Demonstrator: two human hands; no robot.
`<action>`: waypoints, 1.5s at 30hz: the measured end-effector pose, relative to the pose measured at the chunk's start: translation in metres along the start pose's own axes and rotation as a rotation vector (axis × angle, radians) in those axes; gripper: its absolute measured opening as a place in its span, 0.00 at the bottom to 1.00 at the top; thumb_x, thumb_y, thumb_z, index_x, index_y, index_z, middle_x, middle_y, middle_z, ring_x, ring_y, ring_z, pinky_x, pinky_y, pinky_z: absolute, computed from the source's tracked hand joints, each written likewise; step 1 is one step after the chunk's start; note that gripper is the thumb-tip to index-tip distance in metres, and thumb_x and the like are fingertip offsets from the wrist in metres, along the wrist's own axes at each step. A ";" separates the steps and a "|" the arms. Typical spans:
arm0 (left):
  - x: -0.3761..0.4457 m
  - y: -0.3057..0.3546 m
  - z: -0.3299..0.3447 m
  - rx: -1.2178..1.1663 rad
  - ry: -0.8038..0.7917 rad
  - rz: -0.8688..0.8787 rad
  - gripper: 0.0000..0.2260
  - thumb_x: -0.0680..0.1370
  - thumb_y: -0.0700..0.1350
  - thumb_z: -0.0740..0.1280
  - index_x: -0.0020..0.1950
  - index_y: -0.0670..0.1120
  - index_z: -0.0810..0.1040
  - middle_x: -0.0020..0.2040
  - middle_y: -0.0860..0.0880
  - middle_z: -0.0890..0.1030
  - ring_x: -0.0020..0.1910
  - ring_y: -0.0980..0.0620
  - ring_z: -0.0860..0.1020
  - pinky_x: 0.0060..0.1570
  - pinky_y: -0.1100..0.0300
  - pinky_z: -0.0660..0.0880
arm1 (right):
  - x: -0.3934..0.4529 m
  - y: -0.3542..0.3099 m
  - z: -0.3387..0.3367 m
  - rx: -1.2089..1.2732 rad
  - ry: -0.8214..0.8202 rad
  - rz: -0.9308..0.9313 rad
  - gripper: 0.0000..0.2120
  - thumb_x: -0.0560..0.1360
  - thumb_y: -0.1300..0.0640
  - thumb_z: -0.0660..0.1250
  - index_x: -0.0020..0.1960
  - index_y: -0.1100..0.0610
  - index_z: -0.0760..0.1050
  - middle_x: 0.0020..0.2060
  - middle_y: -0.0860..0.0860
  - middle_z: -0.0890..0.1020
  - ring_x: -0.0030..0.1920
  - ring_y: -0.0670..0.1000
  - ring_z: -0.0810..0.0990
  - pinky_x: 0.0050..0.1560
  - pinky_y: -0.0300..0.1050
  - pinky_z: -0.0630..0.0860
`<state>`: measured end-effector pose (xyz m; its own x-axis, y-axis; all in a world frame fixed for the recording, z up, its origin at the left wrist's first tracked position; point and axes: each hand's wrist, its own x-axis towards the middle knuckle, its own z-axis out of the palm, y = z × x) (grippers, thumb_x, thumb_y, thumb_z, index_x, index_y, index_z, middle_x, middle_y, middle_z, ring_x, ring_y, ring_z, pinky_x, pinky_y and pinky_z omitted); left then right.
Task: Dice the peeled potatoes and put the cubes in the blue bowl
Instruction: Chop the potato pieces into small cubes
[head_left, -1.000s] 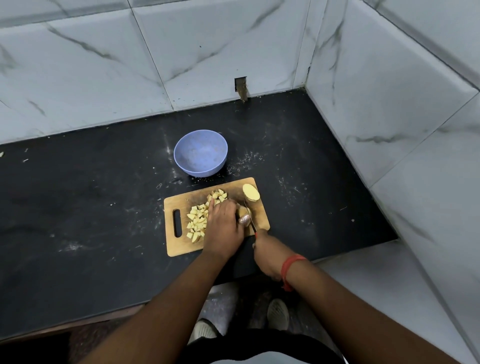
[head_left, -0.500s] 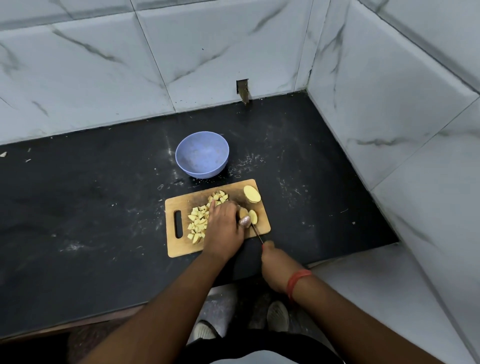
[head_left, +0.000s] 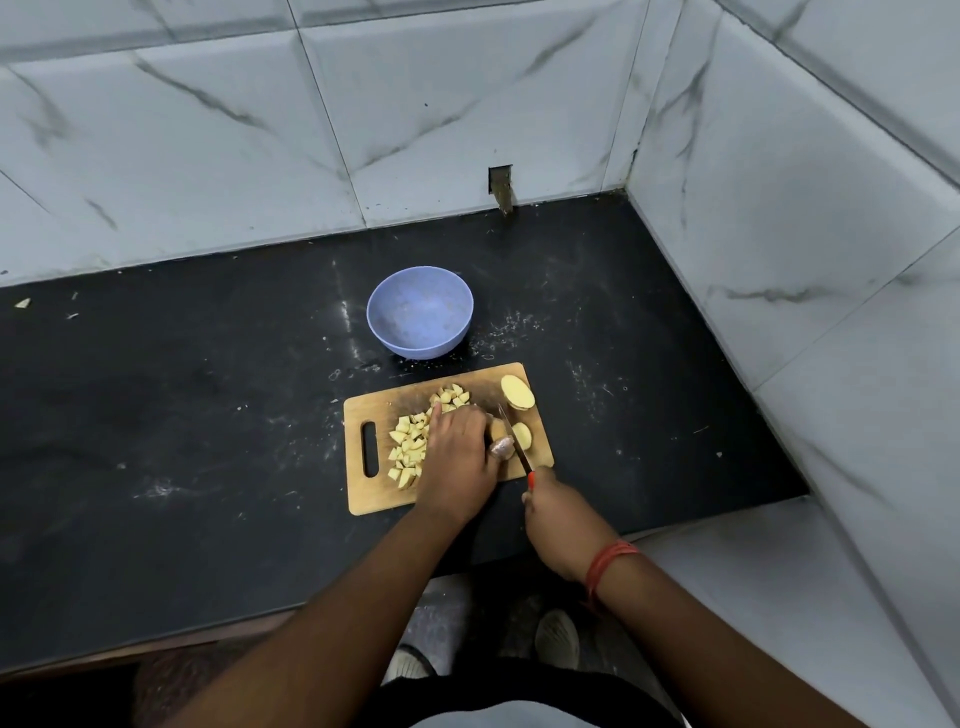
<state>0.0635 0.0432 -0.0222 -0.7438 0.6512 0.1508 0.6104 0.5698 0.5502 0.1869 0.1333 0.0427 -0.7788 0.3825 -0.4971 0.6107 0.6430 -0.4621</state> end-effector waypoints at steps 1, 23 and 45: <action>0.000 0.000 -0.001 -0.004 0.006 0.001 0.15 0.79 0.57 0.57 0.50 0.45 0.71 0.48 0.49 0.75 0.55 0.47 0.73 0.79 0.45 0.51 | 0.000 -0.001 0.000 -0.006 0.006 0.004 0.08 0.83 0.57 0.53 0.58 0.61 0.64 0.47 0.59 0.79 0.41 0.53 0.76 0.39 0.43 0.65; 0.000 0.006 0.005 0.009 0.036 -0.041 0.06 0.79 0.46 0.66 0.52 0.45 0.72 0.48 0.50 0.76 0.54 0.49 0.73 0.79 0.44 0.49 | 0.017 -0.009 -0.022 -0.101 -0.126 0.018 0.15 0.81 0.61 0.55 0.67 0.61 0.60 0.34 0.51 0.70 0.33 0.46 0.70 0.29 0.40 0.61; -0.010 0.003 0.007 0.055 0.110 -0.071 0.11 0.79 0.52 0.58 0.53 0.49 0.76 0.53 0.51 0.79 0.58 0.50 0.74 0.77 0.40 0.52 | 0.016 -0.023 -0.025 -0.079 -0.144 -0.022 0.18 0.80 0.63 0.55 0.69 0.64 0.61 0.57 0.61 0.77 0.56 0.60 0.78 0.51 0.49 0.73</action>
<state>0.0749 0.0420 -0.0278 -0.8092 0.5512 0.2034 0.5668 0.6411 0.5175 0.1567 0.1414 0.0634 -0.7600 0.2726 -0.5899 0.5763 0.7024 -0.4178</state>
